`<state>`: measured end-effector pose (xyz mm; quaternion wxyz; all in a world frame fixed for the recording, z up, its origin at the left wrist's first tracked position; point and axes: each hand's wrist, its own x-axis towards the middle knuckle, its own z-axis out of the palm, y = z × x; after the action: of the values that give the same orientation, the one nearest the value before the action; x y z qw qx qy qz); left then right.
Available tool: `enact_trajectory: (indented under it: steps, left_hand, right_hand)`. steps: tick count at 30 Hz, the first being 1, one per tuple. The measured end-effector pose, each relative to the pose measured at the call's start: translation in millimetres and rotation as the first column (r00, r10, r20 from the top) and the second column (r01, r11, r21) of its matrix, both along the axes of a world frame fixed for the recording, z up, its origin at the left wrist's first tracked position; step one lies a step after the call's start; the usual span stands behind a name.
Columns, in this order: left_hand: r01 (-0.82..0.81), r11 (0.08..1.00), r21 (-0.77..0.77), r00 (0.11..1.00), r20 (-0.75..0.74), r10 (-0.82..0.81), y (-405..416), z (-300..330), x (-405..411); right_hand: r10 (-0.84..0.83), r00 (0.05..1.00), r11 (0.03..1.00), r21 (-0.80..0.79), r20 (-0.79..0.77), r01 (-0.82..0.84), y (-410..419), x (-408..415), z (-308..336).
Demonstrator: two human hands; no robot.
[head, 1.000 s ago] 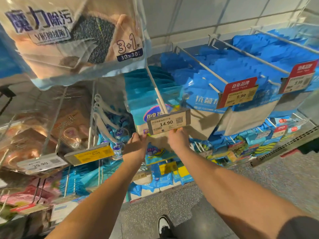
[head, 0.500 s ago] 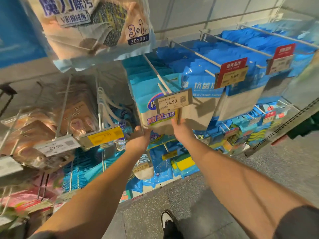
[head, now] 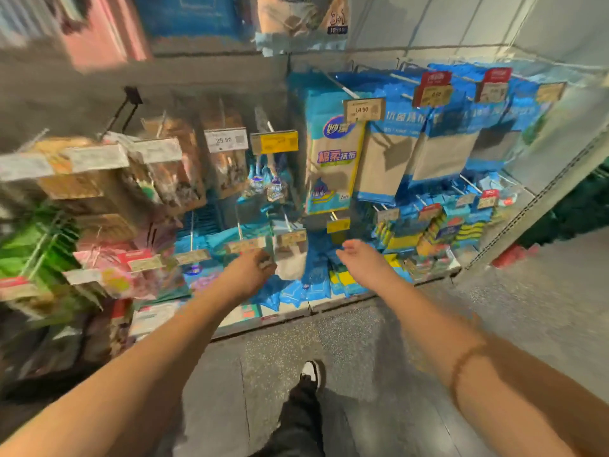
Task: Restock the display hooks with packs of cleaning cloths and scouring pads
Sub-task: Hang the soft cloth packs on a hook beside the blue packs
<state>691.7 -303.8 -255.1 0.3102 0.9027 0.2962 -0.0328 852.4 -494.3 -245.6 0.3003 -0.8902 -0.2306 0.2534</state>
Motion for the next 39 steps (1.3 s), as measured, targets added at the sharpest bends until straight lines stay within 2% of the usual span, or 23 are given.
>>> enact_trajectory:
  steps: [4, 9, 13, 18, 22, 26, 30, 34, 39]
  left_hand:
    - [0.049, 0.983, 0.178, 0.996, -0.083, -0.034, -5.1, 18.1, -110.9]
    - [0.015, 0.934, 0.357, 0.991, -0.128, 0.033, 12.0, 39.9, -236.7]
    - [-0.076, 0.925, 0.371, 0.979, -0.147, 0.139, 40.7, 39.6, -333.4]
    - [-0.176, 0.910, 0.374, 0.974, -0.066, 0.216, 94.3, 47.2, -450.4]
    - [-0.318, 0.881, 0.351, 0.944, 0.026, 0.330, 152.4, 51.0, -549.3]
    - [-0.470, 0.841, 0.269, 0.882, 0.093, 0.463, 215.1, 38.2, -634.8]
    - [-0.592, 0.786, 0.180, 0.806, 0.117, 0.580, 270.6, 13.1, -677.8]
    - [-0.627, 0.774, 0.087, 0.779, 0.067, 0.623, 319.4, -6.6, -680.9]
    - [-0.680, 0.732, -0.030, 0.730, -0.112, 0.674, 360.1, -20.7, -675.1]
  right_hand:
    - [0.149, 0.988, 0.986, -0.075, 0.032, -0.147, -4.7, -92.8, 13.6]
    - [0.446, 0.884, 0.888, -0.198, 0.143, -0.416, 31.3, -198.1, 35.6]
    - [0.582, 0.796, 0.808, -0.227, 0.163, -0.544, 83.0, -284.7, 41.2]
    - [0.650, 0.741, 0.759, -0.187, 0.168, -0.623, 162.7, -399.3, 35.0]
    - [0.684, 0.722, 0.728, -0.150, 0.104, -0.669, 234.9, -498.9, 21.3]
    - [0.674, 0.739, 0.737, -0.080, 0.019, -0.671, 307.1, -586.6, 0.0]
    - [0.606, 0.784, 0.792, 0.004, -0.131, -0.611, 379.6, -647.6, -20.2]
    - [0.412, 0.830, 0.907, 0.082, -0.375, -0.414, 438.7, -685.1, -34.2]
    - [0.221, 0.806, 0.974, 0.081, -0.549, -0.212, 483.4, -703.7, -55.4]
